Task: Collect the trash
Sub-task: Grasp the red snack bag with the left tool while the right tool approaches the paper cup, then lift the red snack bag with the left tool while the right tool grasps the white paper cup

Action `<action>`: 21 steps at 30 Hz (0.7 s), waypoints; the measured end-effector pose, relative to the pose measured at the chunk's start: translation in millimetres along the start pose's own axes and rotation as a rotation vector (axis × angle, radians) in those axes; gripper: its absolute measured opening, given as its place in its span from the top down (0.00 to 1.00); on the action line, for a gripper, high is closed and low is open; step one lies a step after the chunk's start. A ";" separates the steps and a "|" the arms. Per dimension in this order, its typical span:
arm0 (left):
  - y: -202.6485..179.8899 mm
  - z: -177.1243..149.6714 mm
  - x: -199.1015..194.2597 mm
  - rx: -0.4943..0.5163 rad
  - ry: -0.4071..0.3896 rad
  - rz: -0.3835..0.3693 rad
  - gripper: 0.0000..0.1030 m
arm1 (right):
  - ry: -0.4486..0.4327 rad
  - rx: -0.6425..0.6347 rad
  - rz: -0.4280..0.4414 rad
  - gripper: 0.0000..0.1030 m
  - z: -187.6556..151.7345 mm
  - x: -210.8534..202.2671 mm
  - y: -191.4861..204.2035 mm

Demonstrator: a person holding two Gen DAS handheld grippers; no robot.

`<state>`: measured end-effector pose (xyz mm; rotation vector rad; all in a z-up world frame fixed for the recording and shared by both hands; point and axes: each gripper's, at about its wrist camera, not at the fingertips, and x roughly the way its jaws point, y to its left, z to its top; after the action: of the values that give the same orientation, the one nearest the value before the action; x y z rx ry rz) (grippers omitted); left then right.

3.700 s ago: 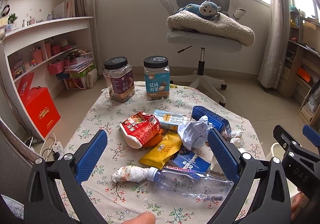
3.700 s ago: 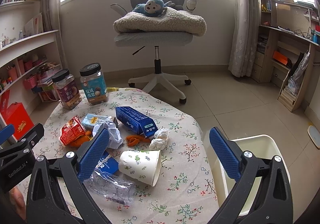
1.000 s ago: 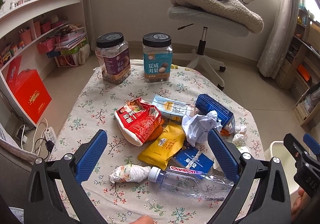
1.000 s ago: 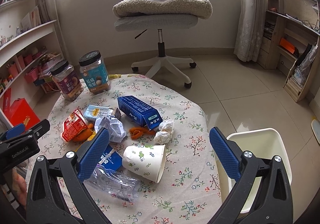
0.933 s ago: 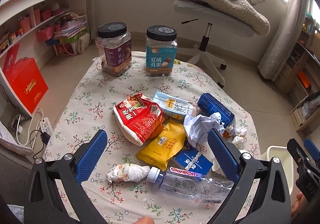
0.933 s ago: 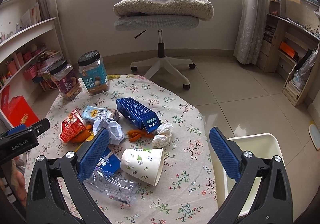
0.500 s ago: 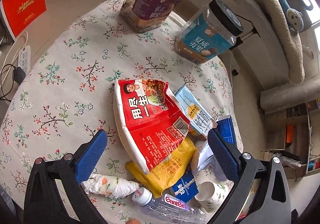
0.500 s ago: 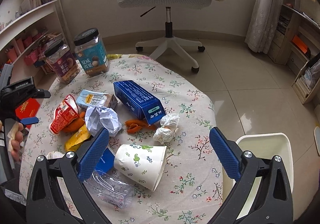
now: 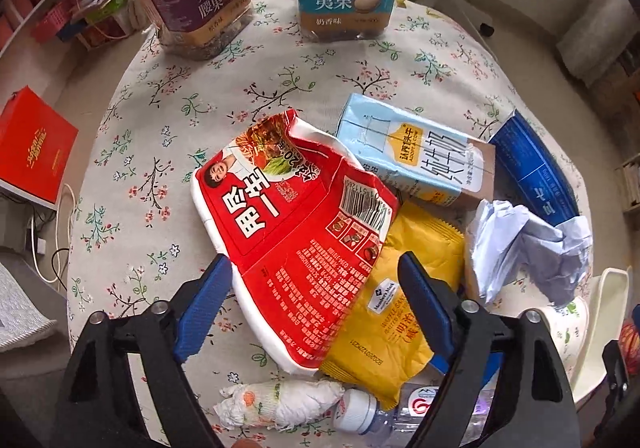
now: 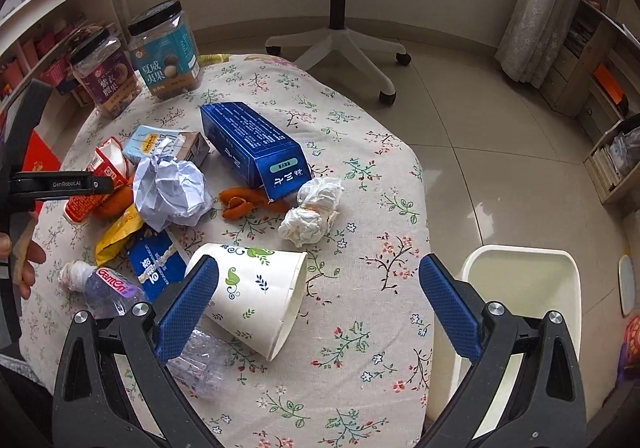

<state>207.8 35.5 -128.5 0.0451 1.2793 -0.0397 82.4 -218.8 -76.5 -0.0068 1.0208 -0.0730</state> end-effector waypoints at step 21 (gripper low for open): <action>46.5 -19.9 -114.4 -0.038 -0.338 -0.104 0.69 | -0.015 -0.608 0.261 0.07 -33.2 -6.7 124.9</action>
<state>158.5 83.6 -24.1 -0.0592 0.9433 -0.1083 57.8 -92.8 -93.1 -0.4268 0.9892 0.4759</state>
